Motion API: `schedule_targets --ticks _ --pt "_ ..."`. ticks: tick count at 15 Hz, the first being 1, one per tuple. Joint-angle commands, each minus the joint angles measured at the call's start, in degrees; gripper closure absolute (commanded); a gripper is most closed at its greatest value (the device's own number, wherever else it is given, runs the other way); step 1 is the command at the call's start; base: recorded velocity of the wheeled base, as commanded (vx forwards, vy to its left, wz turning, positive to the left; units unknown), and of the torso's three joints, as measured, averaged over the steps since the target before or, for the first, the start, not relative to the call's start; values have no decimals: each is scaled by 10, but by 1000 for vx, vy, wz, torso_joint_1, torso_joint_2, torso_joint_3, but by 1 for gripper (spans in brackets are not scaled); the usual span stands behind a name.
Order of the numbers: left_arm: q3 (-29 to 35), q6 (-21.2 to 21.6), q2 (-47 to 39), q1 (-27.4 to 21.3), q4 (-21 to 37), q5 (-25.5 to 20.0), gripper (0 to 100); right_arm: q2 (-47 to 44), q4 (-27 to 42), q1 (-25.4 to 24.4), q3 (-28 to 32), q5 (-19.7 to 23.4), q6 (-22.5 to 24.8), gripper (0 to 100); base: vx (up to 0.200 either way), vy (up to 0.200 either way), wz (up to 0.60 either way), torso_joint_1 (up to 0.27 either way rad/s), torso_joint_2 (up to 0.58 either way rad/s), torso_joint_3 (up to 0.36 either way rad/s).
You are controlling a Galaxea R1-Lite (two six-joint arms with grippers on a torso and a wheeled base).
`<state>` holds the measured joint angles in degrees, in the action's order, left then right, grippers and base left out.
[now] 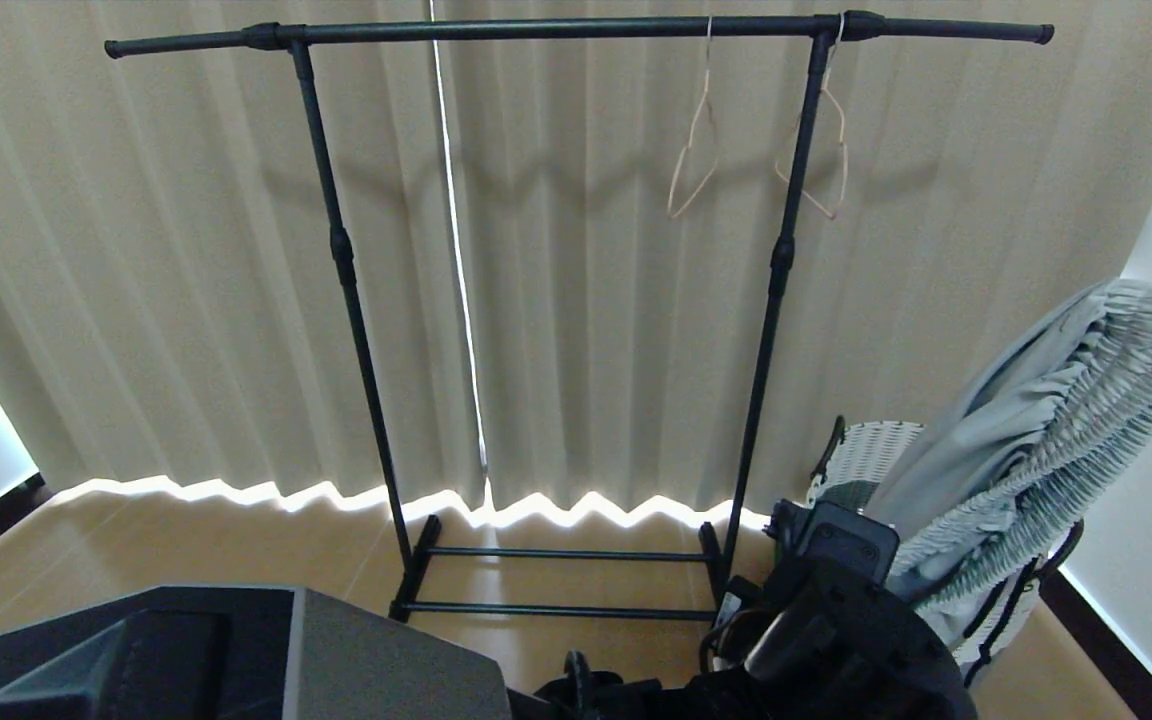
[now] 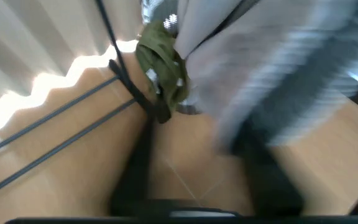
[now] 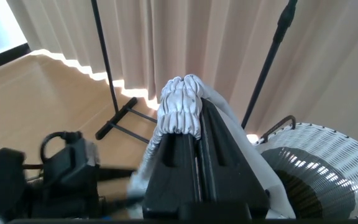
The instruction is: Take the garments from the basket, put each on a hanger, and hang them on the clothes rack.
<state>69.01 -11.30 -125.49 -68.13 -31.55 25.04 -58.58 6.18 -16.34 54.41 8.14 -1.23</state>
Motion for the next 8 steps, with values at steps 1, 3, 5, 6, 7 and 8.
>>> schedule_targets --ticks 1,3,5,6,7,8 --pt "-31 8 31 -17 -13 34 100 -6 0 0 0 -1 0 100 0 0 0 0 0 0" --pt "-105 11 96 -23 -28 29 100 -25 -8 0 3 0 0 100 0 0 0 0 0 0" --pt "-167 10 168 -22 -29 -1 100 -51 -35 0 4 1 1 100 0 0 0 0 0 0" --pt "-201 16 211 -20 -28 -17 100 -65 -46 -1 9 1 1 100 0 0 0 0 0 0" --pt "-208 19 220 -19 -27 -22 100 -68 -48 -2 10 1 1 100 0 0 0 0 0 0" --pt "-240 51 285 -9 -22 -48 100 -87 -52 -7 20 3 1 100 0 0 0 0 0 0"
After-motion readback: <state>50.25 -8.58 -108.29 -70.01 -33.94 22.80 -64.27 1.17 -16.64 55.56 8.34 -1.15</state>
